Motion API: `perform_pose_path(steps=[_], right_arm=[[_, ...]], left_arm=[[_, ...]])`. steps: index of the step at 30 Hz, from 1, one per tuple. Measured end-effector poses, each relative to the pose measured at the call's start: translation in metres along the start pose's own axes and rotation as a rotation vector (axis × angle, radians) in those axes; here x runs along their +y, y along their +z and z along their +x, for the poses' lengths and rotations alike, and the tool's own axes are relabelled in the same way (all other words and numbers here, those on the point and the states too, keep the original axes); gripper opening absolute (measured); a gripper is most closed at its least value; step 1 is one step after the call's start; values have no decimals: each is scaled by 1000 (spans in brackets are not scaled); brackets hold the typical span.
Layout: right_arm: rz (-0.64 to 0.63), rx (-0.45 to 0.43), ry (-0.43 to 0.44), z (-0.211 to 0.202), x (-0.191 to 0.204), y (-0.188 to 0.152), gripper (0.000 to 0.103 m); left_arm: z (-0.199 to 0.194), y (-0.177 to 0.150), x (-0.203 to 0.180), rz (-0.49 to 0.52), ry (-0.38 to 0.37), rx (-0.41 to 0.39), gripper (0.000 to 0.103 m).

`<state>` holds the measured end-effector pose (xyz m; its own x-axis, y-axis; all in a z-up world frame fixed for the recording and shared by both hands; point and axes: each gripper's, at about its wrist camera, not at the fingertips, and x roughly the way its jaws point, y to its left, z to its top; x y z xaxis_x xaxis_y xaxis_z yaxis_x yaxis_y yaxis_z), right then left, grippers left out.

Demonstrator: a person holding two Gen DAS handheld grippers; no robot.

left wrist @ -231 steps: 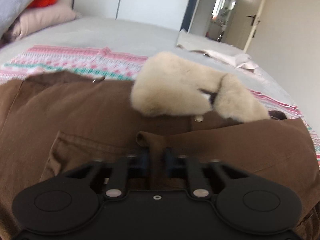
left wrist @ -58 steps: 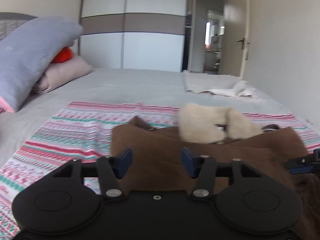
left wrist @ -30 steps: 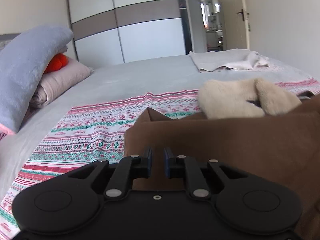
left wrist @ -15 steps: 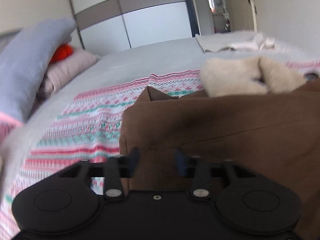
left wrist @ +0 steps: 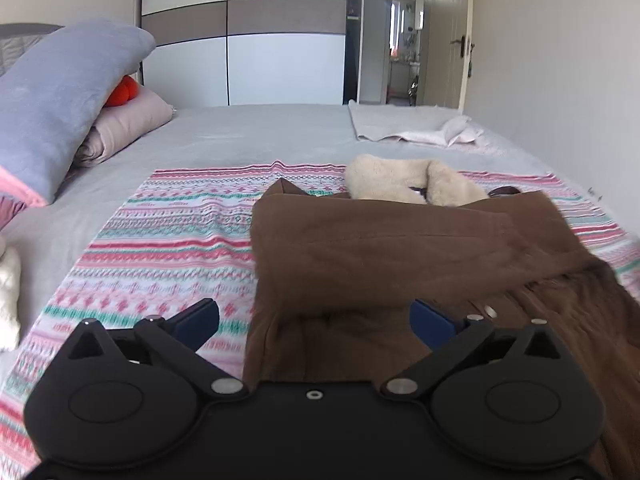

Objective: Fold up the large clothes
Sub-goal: 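Open the left gripper and release the folded side onto the coat, then grasp the coat hem with the left gripper while the right gripper grasps it too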

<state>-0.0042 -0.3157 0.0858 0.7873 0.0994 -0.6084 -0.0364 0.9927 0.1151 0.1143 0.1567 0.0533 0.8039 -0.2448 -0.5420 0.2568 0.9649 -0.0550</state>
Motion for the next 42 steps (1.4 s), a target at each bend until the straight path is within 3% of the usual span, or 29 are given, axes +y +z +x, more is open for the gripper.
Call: perform_pose_path(steps=[8,13,19,23,30,33,35,42], right_arm=[[-32,35,13,-46,-7,-47,102],[-9,58,18,-52,-14,-76,102],[38,104,20,-51,-34,-107,102],[120,112,21,-54,-54,-123,102],[292,151,174,-50,-78,-151,100],[307,124,203,-52,-76,-161,100],[339,111,244,-54,-77,-165,98],[459,88,350,-59,-90,-179,74]], left_arm=[[-56,-49,36,-77,-17,35,103],[-65,-90,60,-186,-89,99,103],[-61,-139,87,-345,-267,192,101],[-58,-158,101,-472,-385,192,100],[-58,-173,109,-590,-541,190,96],[-59,-181,111,-627,-600,212,94],[-60,-188,109,-651,-635,232,91],[-63,-199,99,-669,-670,219,83]])
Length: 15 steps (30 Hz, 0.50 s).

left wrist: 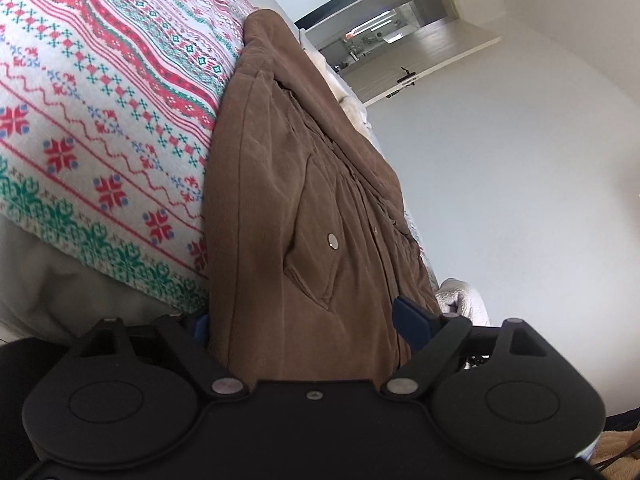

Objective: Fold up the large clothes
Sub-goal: 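Grasp the coat hem with the left gripper while the right gripper grasps it too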

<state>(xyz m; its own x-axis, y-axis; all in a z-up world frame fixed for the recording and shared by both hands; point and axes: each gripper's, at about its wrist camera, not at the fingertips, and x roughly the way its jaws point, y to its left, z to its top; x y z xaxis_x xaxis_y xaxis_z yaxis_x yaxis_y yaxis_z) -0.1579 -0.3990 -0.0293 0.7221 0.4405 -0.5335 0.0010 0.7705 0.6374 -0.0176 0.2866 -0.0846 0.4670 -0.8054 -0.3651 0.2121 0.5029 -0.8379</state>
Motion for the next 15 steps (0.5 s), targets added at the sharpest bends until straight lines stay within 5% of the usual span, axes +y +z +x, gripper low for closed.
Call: perform_pose_path(steps=[6,15], right_arm=[[60,-7,87,-4,-6,-5,65],[2,17,-27,-6,0,-9,47]], left_arm=[[2,0,-4,34,23,22,72],[6,-1,-15,133,162,124,67]])
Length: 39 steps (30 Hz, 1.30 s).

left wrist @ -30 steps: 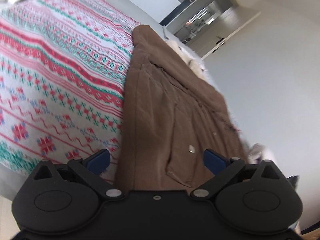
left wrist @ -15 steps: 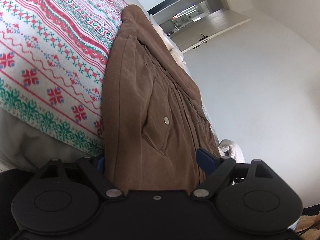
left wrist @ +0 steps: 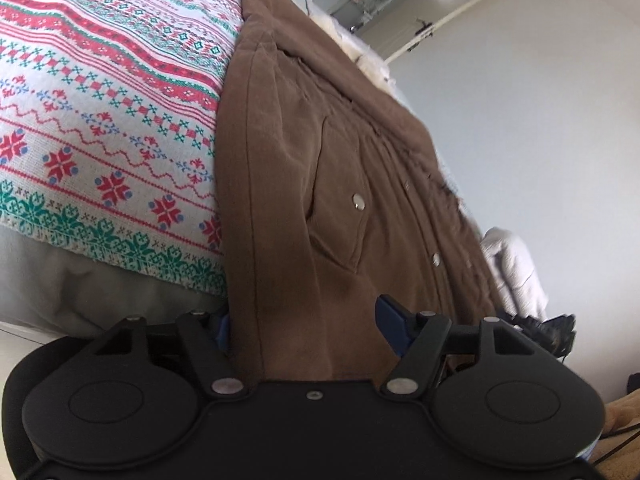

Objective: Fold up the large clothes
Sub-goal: 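Grasp the coat hem with the left gripper while the right gripper grasps it too, then lift the hem and fold it toward the fur collar with both grippers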

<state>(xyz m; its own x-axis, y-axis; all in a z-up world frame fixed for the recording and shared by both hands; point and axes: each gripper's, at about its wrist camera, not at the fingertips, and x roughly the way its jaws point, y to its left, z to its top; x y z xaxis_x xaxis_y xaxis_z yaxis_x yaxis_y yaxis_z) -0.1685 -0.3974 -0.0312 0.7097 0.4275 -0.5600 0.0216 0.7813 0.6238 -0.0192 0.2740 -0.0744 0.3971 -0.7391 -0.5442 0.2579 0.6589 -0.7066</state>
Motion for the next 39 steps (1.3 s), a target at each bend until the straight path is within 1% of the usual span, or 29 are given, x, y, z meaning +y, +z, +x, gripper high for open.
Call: perform_pose_path(steps=[2,3,4,5,6,7,8,9,11,13,15,18,20,24,27,30,34,39], right_arm=[[-7,5,-12,1,4,0,47],[-13,8,-20,3,6,0,45],[-23,9,-34,4,9,0,38],[-34,11,-53,4,12,0,34],[-43,12,-69,4,15,-1,24],[-54,9,-83,4,18,-1,14],[-63,4,-91,3,21,-1,13],[-71,-5,-91,2,24,-1,11],[-114,-30,-112,-2,35,-1,10],[-152,-61,-116,-8,49,-1,10],[-168,-104,-92,-14,60,3,9],[-178,-170,-48,-22,75,11,9],[-185,-206,-21,-24,84,19,9],[-188,-260,23,-20,101,44,8],[-186,-299,45,-14,109,67,8],[-189,-325,41,-4,117,91,8],[-161,-330,16,19,116,132,8],[-43,-341,-23,52,88,180,8]], left_arm=[[2,-2,-2,-3,11,0,66],[3,-3,-4,-2,18,-4,64],[4,-4,-7,3,29,-7,53],[6,-5,-9,8,42,-9,46],[8,-4,-11,6,55,-9,44],[10,-3,-12,0,60,-14,37],[9,-3,-12,-10,56,-20,32],[8,-2,-14,-21,44,-30,30],[3,0,-23,-5,26,-54,23],[-3,2,-33,15,-3,-86,21],[-10,8,-42,31,-50,-123,20],[-19,21,-56,61,-105,-195,15],[-23,31,-61,62,-145,-237,13],[-20,54,-75,79,-175,-306,12],[-12,75,-87,86,-171,-347,12],[-5,104,-93,76,-164,-389,11],[5,148,-83,34,-138,-451,11],[28,200,-55,-62,-47,-506,11]])
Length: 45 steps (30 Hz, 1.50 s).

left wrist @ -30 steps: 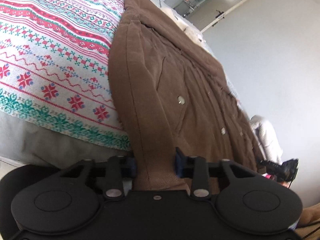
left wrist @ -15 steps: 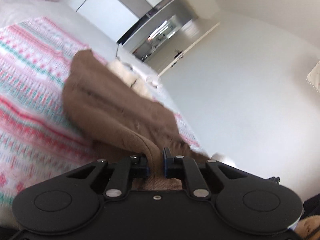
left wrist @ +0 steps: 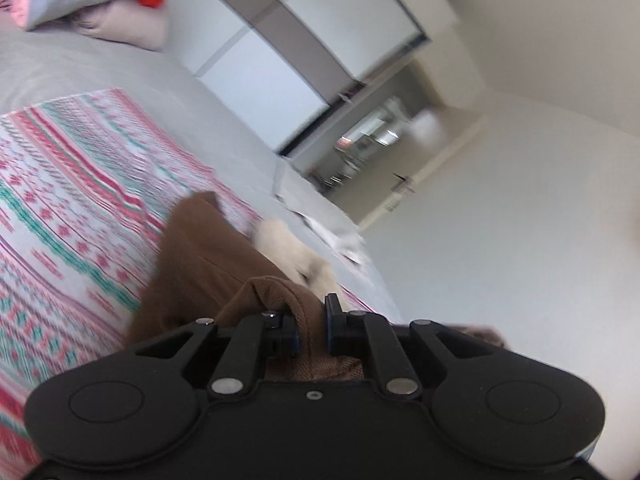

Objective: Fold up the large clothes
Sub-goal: 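Lift the hem and fold it toward the fur collar with both grippers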

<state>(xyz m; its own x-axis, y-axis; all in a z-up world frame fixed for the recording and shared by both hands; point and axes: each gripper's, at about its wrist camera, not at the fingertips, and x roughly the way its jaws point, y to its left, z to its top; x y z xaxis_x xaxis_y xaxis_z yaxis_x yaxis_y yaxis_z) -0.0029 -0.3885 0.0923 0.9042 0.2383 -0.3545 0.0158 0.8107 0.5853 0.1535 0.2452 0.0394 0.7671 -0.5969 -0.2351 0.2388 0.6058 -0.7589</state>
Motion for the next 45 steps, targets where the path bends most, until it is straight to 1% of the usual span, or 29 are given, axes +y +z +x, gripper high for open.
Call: perform_pose_path(steps=[2,5,7,9,10,11,12,13,14,15,16,17,18,19,21,23,26,28,30,32,33,35,36,37,38,39,40,42,45], right_arm=[[47,-1,-26,20,-14,9,8],[129,16,-62,56,-39,22,8],[184,46,-74,82,-57,26,11],[237,86,-115,108,-73,26,15],[260,107,-139,118,-79,24,19],[277,123,-159,125,-85,22,22],[283,129,-163,128,-89,20,28],[283,126,-153,127,-91,21,29],[279,120,-134,125,-93,21,30],[270,114,-113,121,-93,23,38],[256,99,-106,116,-93,25,56],[229,63,-114,108,-92,26,63],[193,29,-125,102,-90,30,68],[153,13,-131,96,-88,32,68],[59,15,-156,92,-81,36,67],[-79,47,-197,94,-69,35,68],[-291,123,-255,112,-47,26,72],[-394,169,-281,130,-36,19,74],[-438,195,-316,152,-32,16,74],[-443,197,-338,171,-30,17,74],[-438,191,-344,180,-31,18,74],[-412,174,-338,194,-34,20,72],[-394,169,-330,199,-34,20,64],[-384,169,-323,204,-34,20,46],[-385,162,-324,207,-34,18,34],[-390,148,-326,209,-36,17,20],[-404,113,-343,206,-33,14,14],[-452,21,-380,193,-23,4,10],[-546,-151,-401,167,-7,-9,9]], left_arm=[[19,11,13,-17,52,-7,11],[59,25,39,-63,130,22,12],[86,26,51,-51,193,67,16],[111,22,58,-29,270,128,18],[118,21,60,-27,292,153,23],[120,22,60,-27,290,161,26],[116,23,60,-30,274,155,28],[111,24,60,-37,250,152,29],[106,27,60,-45,229,152,34],[100,30,60,-51,213,143,38],[93,32,59,-53,207,121,54],[85,34,58,-45,220,83,74],[76,36,55,-25,243,32,81],[68,40,48,10,252,-4,84],[65,44,45,92,278,-1,85],[72,43,43,188,328,29,85],[95,36,44,311,376,132,85],[112,30,48,356,405,172,85],[127,28,55,370,437,182,85],[142,29,60,357,453,179,78],[147,31,60,341,448,169,70],[154,32,58,289,398,172,40],[156,32,55,268,368,172,32],[158,31,53,247,345,166,16],[157,30,50,210,335,153,12],[153,30,45,181,335,119,11],[148,29,42,173,328,80,10],[132,27,29,181,284,-8,9],[112,25,11,213,239,-126,9]])
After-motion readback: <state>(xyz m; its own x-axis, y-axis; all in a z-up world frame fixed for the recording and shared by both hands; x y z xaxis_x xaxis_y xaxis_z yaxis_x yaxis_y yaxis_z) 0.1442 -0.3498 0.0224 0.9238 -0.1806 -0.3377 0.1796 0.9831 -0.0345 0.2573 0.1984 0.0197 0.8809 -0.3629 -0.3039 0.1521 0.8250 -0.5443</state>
